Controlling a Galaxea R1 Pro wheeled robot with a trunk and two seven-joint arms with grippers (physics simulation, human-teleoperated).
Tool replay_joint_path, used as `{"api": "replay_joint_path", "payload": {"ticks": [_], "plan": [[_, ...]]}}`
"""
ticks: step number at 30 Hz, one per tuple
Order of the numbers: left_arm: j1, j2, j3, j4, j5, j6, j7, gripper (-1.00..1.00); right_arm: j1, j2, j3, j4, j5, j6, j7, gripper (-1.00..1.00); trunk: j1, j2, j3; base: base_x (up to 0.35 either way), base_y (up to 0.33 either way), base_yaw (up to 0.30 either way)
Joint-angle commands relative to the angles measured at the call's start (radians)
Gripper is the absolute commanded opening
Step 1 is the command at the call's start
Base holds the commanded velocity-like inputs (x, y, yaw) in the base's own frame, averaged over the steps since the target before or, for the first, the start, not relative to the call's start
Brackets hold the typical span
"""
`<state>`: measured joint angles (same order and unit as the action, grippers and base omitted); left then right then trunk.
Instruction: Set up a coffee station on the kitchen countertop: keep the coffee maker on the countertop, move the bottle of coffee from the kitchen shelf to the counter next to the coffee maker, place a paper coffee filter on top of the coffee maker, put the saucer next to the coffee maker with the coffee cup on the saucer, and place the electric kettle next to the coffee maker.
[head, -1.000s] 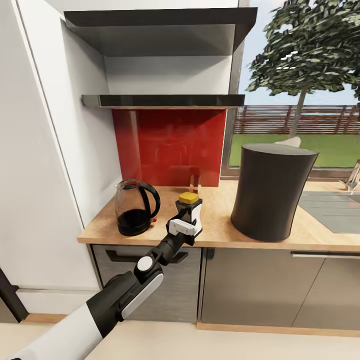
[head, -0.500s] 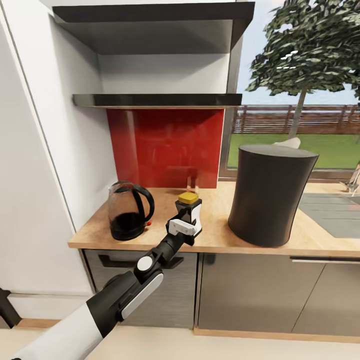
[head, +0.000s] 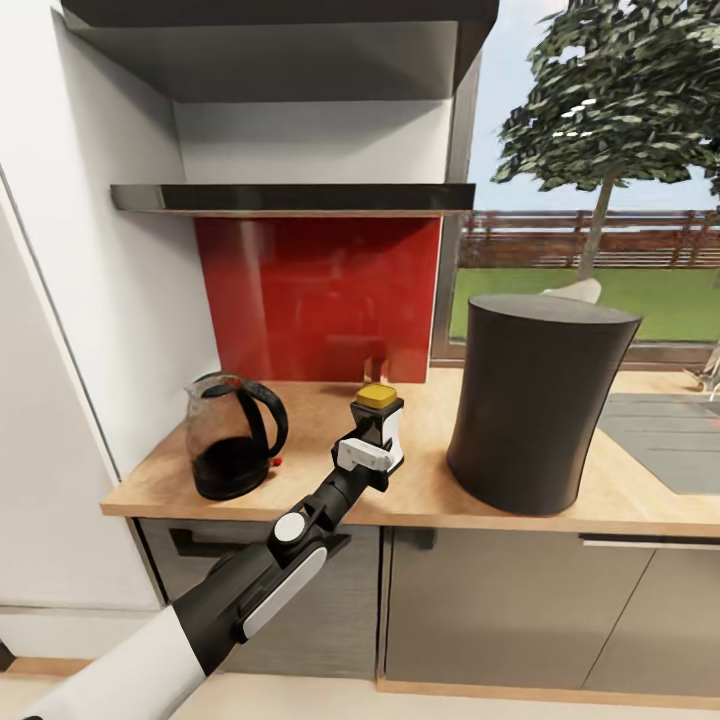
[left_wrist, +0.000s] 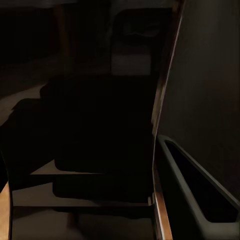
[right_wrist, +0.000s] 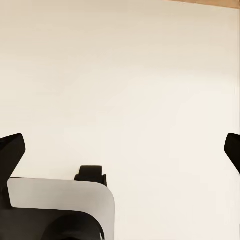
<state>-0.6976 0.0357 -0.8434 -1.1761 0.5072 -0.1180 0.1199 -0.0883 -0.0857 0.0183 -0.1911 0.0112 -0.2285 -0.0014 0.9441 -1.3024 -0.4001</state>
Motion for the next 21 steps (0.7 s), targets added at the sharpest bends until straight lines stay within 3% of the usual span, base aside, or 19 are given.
{"api": "replay_joint_path", "payload": {"ticks": [1, 21], "plan": [[-0.002, 0.001, -0.005, 0.0, 0.007, -0.005, 0.007, -1.0, -0.001, 0.0, 0.002, 0.001, 0.001, -0.003, 0.0, 1.0, 0.0, -0.001, -0.001, 0.169, -0.1, 0.0], [-0.002, 0.001, -0.007, 0.033, 0.008, -0.005, 0.004, -1.0, -0.001, 0.0, 0.002, 0.001, 0.003, -0.003, 0.0, 1.0, 0.0, -0.001, -0.001, 0.136, -0.012, 0.0]]}}
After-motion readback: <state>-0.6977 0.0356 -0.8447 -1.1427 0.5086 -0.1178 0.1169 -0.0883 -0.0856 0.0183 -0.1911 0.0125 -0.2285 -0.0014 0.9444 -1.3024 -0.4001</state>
